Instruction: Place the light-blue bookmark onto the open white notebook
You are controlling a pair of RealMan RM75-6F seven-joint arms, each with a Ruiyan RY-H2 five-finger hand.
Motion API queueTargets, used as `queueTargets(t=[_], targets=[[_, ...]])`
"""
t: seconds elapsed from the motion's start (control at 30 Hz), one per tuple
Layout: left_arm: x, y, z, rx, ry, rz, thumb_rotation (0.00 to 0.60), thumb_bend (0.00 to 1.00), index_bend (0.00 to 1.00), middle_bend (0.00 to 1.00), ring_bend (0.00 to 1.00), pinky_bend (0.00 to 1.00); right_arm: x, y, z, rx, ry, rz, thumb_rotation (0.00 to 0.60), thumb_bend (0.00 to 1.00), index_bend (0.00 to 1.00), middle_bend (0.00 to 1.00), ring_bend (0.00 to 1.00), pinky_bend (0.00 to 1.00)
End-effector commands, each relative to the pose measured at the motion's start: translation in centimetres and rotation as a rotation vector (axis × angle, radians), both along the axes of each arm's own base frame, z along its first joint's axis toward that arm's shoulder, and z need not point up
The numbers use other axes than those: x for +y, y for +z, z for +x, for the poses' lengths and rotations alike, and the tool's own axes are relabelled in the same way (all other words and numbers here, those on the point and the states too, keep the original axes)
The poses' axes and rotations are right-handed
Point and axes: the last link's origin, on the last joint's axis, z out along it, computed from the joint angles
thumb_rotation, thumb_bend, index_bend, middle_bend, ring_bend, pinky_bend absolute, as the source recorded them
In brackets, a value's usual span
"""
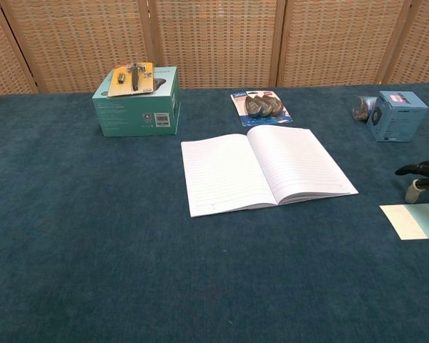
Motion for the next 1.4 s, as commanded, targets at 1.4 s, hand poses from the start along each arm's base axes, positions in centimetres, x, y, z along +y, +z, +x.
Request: queueTargets(t=[1.4], targets=[[0.2, 0.3, -0.2, -0.016, 0.011, 0.002, 0.6, 0.0, 0.0, 0.0, 0.0, 0.0, -0.9, 5.8, 6.9, -0.127, 0.255, -0.148, 0.6, 0.0, 0.61, 0.0, 0.0, 0.14]])
